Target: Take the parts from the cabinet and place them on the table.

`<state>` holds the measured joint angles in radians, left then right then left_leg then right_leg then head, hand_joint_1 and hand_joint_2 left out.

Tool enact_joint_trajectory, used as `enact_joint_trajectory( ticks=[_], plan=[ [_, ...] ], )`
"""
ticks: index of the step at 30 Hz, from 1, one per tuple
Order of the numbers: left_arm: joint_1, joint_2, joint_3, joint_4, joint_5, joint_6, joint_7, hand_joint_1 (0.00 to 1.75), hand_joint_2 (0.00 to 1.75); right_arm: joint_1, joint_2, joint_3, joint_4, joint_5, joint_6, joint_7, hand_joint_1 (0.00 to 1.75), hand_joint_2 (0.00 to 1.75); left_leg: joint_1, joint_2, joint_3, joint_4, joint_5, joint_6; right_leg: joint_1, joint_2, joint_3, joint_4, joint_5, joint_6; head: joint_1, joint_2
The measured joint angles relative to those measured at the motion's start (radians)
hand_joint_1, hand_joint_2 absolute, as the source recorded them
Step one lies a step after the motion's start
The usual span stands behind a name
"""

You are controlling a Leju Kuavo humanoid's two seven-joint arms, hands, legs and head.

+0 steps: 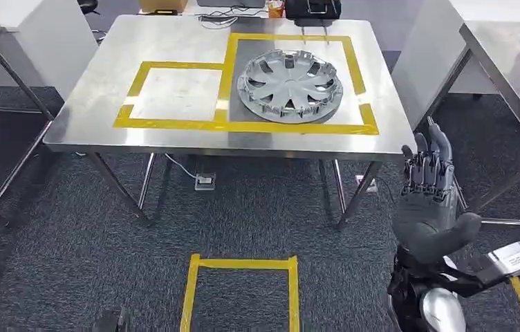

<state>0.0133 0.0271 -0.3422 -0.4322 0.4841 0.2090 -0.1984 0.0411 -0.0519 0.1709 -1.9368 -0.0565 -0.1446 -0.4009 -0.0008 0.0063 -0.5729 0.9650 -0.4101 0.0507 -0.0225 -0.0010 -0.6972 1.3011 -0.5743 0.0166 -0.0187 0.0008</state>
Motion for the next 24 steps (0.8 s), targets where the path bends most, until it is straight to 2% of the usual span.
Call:
enact_joint_trajectory(
  ticks=[1, 2, 3, 4, 5, 6, 7, 8, 9, 10, 11, 12, 13, 14, 15, 16, 17, 18, 19, 20, 21, 22, 23, 24],
  plan=[
    [0.001, 0.0, 0.0, 0.0, -0.001, -0.004, 0.0, 0.0, 0.0, 0.002, 0.0, 0.0, 0.0, 0.0, 0.0, 0.001, 0.0, 0.0, 0.0, 0.0, -0.02, 0.003, 0.012, -0.002, -0.001, 0.0, 0.023, -0.008, 0.026, 0.015, 0.0, 0.0],
    [0.002, 0.0, 0.0, 0.0, -0.001, -0.009, 0.0, 0.0, 0.0, 0.003, 0.0, 0.0, 0.0, 0.0, 0.0, 0.002, 0.0, 0.0, 0.002, 0.001, -0.039, 0.008, 0.023, -0.006, -0.002, 0.0, 0.065, -0.054, 0.06, 0.029, 0.002, 0.0],
    [0.004, 0.0, 0.0, 0.0, 0.0, -0.011, 0.0, 0.0, 0.0, 0.002, 0.0, 0.0, 0.0, 0.0, 0.0, 0.003, 0.0, 0.0, 0.003, 0.001, -0.058, 0.017, 0.032, -0.01, -0.002, 0.0, 0.123, -0.132, 0.083, 0.036, 0.002, 0.0],
    [0.004, 0.0, 0.0, 0.0, 0.0, -0.014, 0.0, 0.0, 0.0, 0.001, 0.0, 0.0, 0.0, 0.0, 0.0, 0.003, 0.0, 0.0, 0.003, 0.0, -0.07, 0.028, 0.038, -0.015, -0.002, -0.001, 0.188, -0.222, 0.078, 0.032, 0.003, 0.0],
    [0.006, 0.002, 0.001, 0.0, 0.0, -0.018, -0.001, 0.0, 0.0, -0.002, 0.0, 0.0, 0.0, 0.001, 0.0, 0.003, 0.0, 0.0, -0.001, 0.0, -0.085, 0.038, 0.042, -0.021, 0.003, 0.0, 0.24, -0.306, 0.037, 0.019, 0.004, 0.0],
    [0.007, 0.002, 0.001, 0.0, 0.0, -0.019, -0.002, 0.0, 0.0, 0.0, 0.0, 0.001, -0.001, 0.002, -0.001, 0.002, 0.0, 0.0, 0.0, 0.0, -0.086, 0.039, 0.052, -0.027, 0.005, 0.003, 0.236, -0.309, 0.033, 0.009, -0.002, 0.0],
    [0.007, 0.003, 0.001, 0.0, 0.0, -0.02, -0.003, 0.0, 0.0, 0.0, 0.0, 0.001, -0.001, 0.002, -0.002, 0.003, 0.0, 0.0, 0.001, 0.0, -0.087, 0.04, 0.059, -0.033, 0.007, 0.004, 0.224, -0.313, 0.035, 0.007, 0.003, 0.0],
    [0.008, 0.003, 0.001, 0.0, 0.001, -0.02, -0.003, 0.0, 0.0, -0.001, 0.0, 0.002, -0.001, 0.002, -0.003, 0.003, 0.0, 0.0, 0.004, 0.0, -0.088, 0.037, 0.07, -0.04, 0.011, 0.004, 0.22, -0.307, 0.04, -0.002, 0.003, 0.0],
    [0.011, 0.005, 0.001, 0.0, 0.0, -0.02, -0.004, 0.0, 0.0, 0.001, 0.0, 0.002, 0.0, 0.001, -0.004, 0.003, 0.0, 0.0, 0.005, -0.003, -0.091, 0.035, 0.078, -0.048, 0.007, 0.002, 0.214, -0.311, 0.051, -0.015, 0.003, 0.0],
    [0.013, 0.005, 0.001, 0.001, 0.0, -0.02, -0.005, 0.0, 0.0, -0.002, 0.0, 0.002, 0.0, 0.001, -0.006, 0.003, 0.0, 0.0, 0.011, -0.004, -0.1, 0.047, 0.049, -0.053, 0.002, -0.002, 0.205, -0.311, 0.062, -0.023, 0.006, 0.0],
    [0.016, 0.005, 0.001, 0.001, 0.0, -0.02, -0.005, 0.0, 0.0, -0.002, 0.0, 0.002, 0.0, 0.001, -0.006, 0.004, 0.0, 0.0, 0.012, -0.004, -0.109, 0.083, -0.013, -0.058, 0.002, -0.002, 0.193, -0.311, 0.073, -0.032, 0.002, 0.0],
    [0.016, 0.006, 0.001, 0.001, 0.001, -0.02, -0.005, 0.0, 0.0, -0.001, 0.001, 0.002, 0.0, 0.001, -0.007, 0.004, 0.0, 0.0, 0.013, -0.004, -0.124, 0.149, -0.084, -0.064, 0.002, -0.002, 0.181, -0.31, 0.086, -0.035, 0.0, 0.0],
    [0.015, 0.008, 0.001, 0.001, 0.001, -0.02, -0.005, 0.0, 0.0, -0.001, 0.001, 0.002, 0.0, 0.001, -0.008, 0.004, 0.0, 0.0, 0.013, -0.004, -0.14, 0.224, -0.137, -0.069, 0.003, -0.002, 0.17, -0.309, 0.098, -0.035, 0.001, 0.0],
    [0.015, 0.008, 0.001, 0.001, 0.001, -0.02, -0.005, 0.0, 0.0, 0.0, 0.002, 0.002, 0.0, 0.001, -0.01, 0.004, 0.0, 0.0, 0.014, -0.004, -0.152, 0.298, -0.17, -0.072, 0.005, -0.002, 0.156, -0.309, 0.11, -0.035, 0.0, 0.0],
    [0.015, 0.008, 0.001, 0.001, 0.001, -0.02, -0.005, 0.0, 0.0, 0.001, 0.002, 0.002, 0.0, 0.001, -0.01, 0.005, 0.0, 0.0, 0.015, -0.004, -0.15, 0.344, -0.165, -0.073, 0.005, -0.002, 0.141, -0.307, 0.123, -0.033, 0.0, 0.0],
    [0.015, 0.008, 0.001, 0.001, 0.001, -0.02, -0.005, 0.0, 0.0, 0.003, 0.003, 0.002, 0.0, 0.001, -0.011, 0.005, 0.0, 0.0, 0.015, -0.004, -0.13, 0.346, -0.135, -0.071, 0.006, -0.001, 0.126, -0.306, 0.133, -0.031, 0.0, 0.0],
    [0.015, 0.008, 0.001, 0.001, 0.001, -0.02, -0.005, 0.0, 0.0, 0.005, 0.003, 0.002, 0.0, 0.001, -0.013, 0.006, 0.0, 0.0, 0.015, -0.004, -0.089, 0.307, -0.098, -0.068, 0.006, -0.001, 0.113, -0.304, 0.141, -0.027, 0.0, 0.0],
    [0.014, 0.008, 0.002, 0.001, 0.001, -0.02, -0.006, 0.0, 0.0, 0.004, 0.003, 0.002, 0.0, 0.001, -0.014, 0.006, 0.0, 0.0, 0.014, -0.005, -0.032, 0.234, -0.073, -0.064, 0.007, 0.0, 0.103, -0.304, 0.15, -0.025, 0.0, 0.0],
    [0.013, 0.009, 0.002, 0.001, 0.001, -0.021, -0.006, 0.0, 0.0, 0.005, 0.003, 0.002, -0.001, 0.001, -0.015, 0.006, 0.0, 0.0, 0.013, -0.008, 0.037, 0.141, -0.066, -0.056, 0.007, 0.0, 0.098, -0.304, 0.158, -0.022, -0.001, 0.0],
    [0.009, 0.011, 0.003, 0.001, 0.001, -0.021, -0.007, 0.0, 0.0, 0.005, 0.004, 0.002, -0.002, 0.001, -0.016, 0.006, 0.0, 0.0, 0.009, -0.01, 0.092, 0.054, -0.109, -0.047, 0.008, -0.001, 0.095, -0.304, 0.165, -0.015, 0.0, 0.0],
    [0.008, 0.011, 0.003, 0.001, 0.001, -0.021, -0.008, 0.0, 0.0, 0.002, 0.004, 0.002, -0.003, 0.001, -0.016, 0.006, 0.0, 0.0, 0.005, -0.011, 0.114, 0.011, -0.117, -0.044, 0.01, -0.002, 0.092, -0.303, 0.172, -0.008, 0.002, 0.0],
    [0.008, 0.011, 0.003, 0.001, 0.001, -0.022, -0.008, 0.0, 0.0, 0.003, 0.005, 0.002, -0.003, 0.0, -0.017, 0.006, 0.0, 0.0, 0.0, -0.011, 0.105, 0.021, -0.109, -0.039, 0.006, -0.004, 0.093, -0.309, 0.183, 0.0, 0.001, 0.0],
    [0.008, 0.012, 0.004, 0.001, 0.001, -0.021, -0.009, 0.0, 0.0, 0.004, 0.006, 0.002, -0.003, 0.0, -0.017, 0.006, 0.0, 0.0, -0.005, -0.011, 0.102, 0.019, -0.106, -0.034, 0.002, -0.004, 0.09, -0.31, 0.19, 0.005, -0.001, 0.0],
    [0.008, 0.014, 0.005, 0.001, 0.001, -0.022, -0.009, 0.0, 0.0, 0.007, 0.008, 0.002, -0.003, 0.0, -0.018, 0.008, 0.0, 0.0, -0.007, -0.01, 0.096, 0.013, -0.092, -0.025, 0.004, -0.003, 0.088, -0.317, 0.203, 0.015, 0.004, 0.0]
  ],
)
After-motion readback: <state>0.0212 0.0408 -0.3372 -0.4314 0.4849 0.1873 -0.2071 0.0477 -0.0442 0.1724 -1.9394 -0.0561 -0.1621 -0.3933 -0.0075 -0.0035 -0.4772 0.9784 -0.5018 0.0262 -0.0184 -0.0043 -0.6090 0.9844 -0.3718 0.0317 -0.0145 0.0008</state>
